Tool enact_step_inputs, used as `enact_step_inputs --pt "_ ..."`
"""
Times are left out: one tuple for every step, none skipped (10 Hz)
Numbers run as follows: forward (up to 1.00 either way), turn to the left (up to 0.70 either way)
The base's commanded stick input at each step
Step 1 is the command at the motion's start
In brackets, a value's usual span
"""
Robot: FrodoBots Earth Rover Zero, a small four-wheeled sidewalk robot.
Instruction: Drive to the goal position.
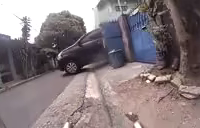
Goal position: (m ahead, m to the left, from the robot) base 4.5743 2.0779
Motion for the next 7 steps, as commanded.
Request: enact_step_inputs --pt "0.04 0.00" --pt "0.04 0.00" --pt "0.05 0.00" --pt "0.04 0.00" --pt "0.04 0.00" --pt "0.05 0.00" --pt "0.04 0.00"
